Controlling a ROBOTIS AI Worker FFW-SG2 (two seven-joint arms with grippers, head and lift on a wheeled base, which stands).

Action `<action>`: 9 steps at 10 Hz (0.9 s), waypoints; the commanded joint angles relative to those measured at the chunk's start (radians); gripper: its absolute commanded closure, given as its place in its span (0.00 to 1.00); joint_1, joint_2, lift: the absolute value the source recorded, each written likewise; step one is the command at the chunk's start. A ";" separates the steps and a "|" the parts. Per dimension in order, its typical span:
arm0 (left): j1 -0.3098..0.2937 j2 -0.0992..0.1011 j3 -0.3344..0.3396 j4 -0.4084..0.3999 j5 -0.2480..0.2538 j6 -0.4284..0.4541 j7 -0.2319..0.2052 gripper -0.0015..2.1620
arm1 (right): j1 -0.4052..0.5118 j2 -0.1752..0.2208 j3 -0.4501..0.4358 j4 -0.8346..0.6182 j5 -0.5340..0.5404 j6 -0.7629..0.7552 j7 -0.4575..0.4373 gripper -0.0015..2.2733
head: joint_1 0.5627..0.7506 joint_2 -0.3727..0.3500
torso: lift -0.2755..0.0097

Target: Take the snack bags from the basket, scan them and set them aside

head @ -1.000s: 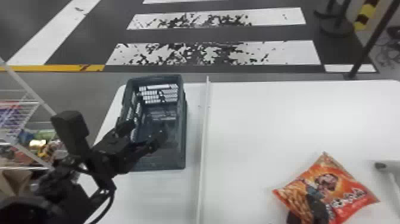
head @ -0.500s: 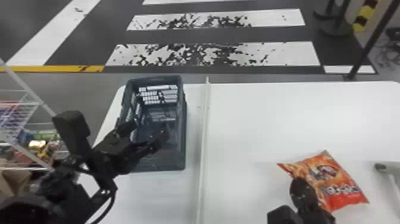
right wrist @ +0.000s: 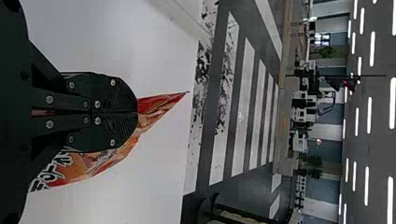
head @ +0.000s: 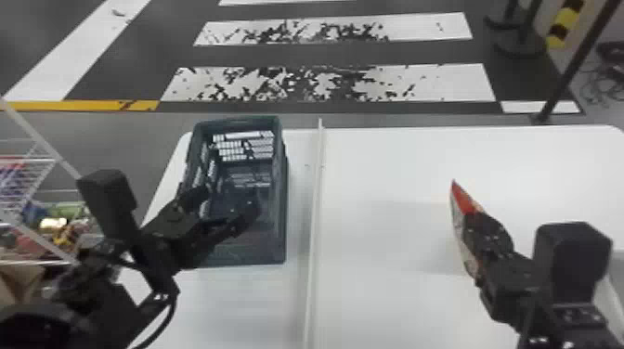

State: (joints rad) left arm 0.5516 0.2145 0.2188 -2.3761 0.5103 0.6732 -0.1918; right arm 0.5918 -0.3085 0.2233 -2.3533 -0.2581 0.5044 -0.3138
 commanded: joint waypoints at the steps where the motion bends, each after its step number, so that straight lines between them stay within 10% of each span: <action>1: 0.001 0.002 -0.001 -0.002 0.000 0.004 -0.002 0.02 | 0.019 0.029 -0.117 -0.044 -0.213 -0.029 0.035 0.99 | 0.70 0.65 | 0.70; 4: 0.016 0.009 -0.004 -0.008 -0.007 0.010 0.002 0.02 | 0.051 0.129 -0.406 0.069 -0.744 -0.106 0.141 0.99 | 0.70 0.58 | 0.70; 9: 0.014 0.006 -0.021 -0.017 -0.006 0.026 -0.003 0.02 | 0.123 0.249 -0.469 0.143 -0.606 -0.072 0.048 0.99 | 0.70 0.34 | 0.70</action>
State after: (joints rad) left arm 0.5661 0.2219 0.1992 -2.3925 0.5047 0.6998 -0.1947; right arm 0.6975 -0.0655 -0.2488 -2.2032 -0.8921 0.4360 -0.2582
